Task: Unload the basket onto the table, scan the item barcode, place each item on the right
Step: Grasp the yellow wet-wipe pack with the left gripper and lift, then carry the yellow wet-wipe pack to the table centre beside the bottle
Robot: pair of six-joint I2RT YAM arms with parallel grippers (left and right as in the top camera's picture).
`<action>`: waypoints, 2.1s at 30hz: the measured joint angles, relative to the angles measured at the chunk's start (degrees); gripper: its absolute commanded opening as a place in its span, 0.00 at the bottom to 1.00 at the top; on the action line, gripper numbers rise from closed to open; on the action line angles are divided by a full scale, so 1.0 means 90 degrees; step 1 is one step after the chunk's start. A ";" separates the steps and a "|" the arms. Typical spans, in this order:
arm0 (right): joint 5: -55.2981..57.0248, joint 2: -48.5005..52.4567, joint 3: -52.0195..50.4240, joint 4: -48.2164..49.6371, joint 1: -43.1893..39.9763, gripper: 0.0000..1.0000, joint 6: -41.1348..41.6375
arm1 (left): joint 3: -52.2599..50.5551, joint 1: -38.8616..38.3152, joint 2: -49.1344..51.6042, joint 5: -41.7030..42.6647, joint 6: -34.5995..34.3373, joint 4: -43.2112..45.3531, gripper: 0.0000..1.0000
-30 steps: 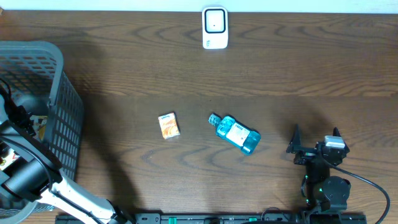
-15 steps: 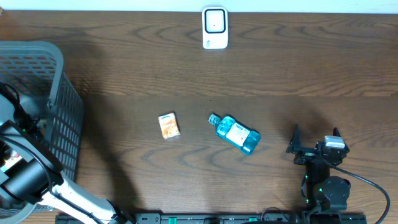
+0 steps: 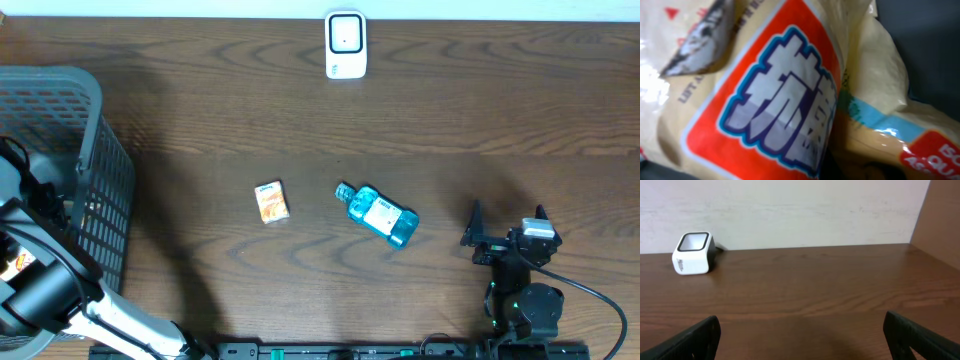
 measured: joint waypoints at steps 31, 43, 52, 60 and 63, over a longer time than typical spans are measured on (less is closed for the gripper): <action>0.0002 0.0000 0.0000 -0.0002 0.0000 0.99 0.0000 | 0.0160 -0.1673 -0.5178 0.3774 0.3361 0.1049 0.07; 0.0000 0.0000 0.0000 0.0000 0.0000 0.99 0.0000 | 0.0090 -0.5770 -0.4838 0.2786 0.5867 0.0420 0.07; 0.0000 0.0000 0.0000 0.0000 0.0000 0.99 0.0000 | -0.0182 -0.7278 -0.2973 0.1804 0.7152 0.0542 0.07; 0.0002 0.0000 0.0000 0.0000 0.0000 0.99 0.0000 | -0.0192 -0.7470 -0.1049 0.1685 0.7995 0.0879 0.07; 0.0000 0.0000 0.0000 0.0000 0.0000 0.99 0.0000 | -0.0202 -0.7468 -0.0525 0.1705 0.8104 0.0942 0.07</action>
